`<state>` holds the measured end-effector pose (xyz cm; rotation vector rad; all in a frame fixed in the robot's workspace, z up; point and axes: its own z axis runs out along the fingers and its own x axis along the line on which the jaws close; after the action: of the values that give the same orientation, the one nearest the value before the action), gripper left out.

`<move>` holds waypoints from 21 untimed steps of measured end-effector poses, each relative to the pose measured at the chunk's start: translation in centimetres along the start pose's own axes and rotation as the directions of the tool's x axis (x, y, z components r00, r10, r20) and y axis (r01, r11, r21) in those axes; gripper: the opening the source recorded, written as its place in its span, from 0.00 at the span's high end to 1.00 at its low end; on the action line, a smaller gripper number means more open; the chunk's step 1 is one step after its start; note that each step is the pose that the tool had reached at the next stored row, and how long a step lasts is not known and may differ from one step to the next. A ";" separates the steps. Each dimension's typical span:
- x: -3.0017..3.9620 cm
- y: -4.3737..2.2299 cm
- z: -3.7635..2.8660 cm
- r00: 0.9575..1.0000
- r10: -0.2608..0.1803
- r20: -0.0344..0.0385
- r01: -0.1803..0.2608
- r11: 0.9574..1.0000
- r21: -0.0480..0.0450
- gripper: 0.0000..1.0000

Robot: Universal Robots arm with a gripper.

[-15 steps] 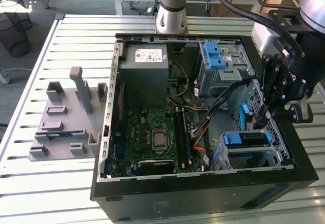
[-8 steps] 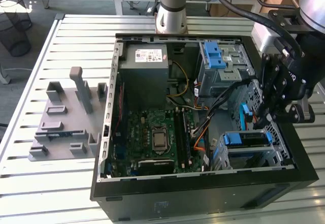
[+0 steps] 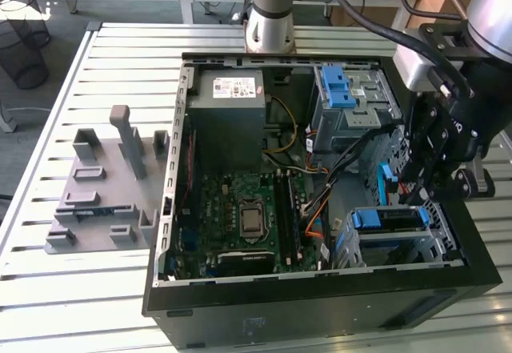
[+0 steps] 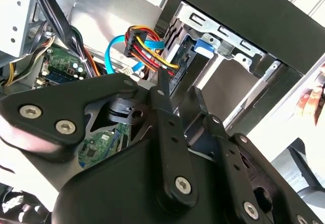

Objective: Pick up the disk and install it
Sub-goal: 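Insert the first disk wire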

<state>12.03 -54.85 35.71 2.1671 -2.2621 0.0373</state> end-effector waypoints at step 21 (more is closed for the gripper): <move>0.61 0.02 1.31 1.000 0.000 0.005 0.000 1.000 0.003 0.84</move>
<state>12.01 -55.49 34.41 2.1714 -2.2661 0.0355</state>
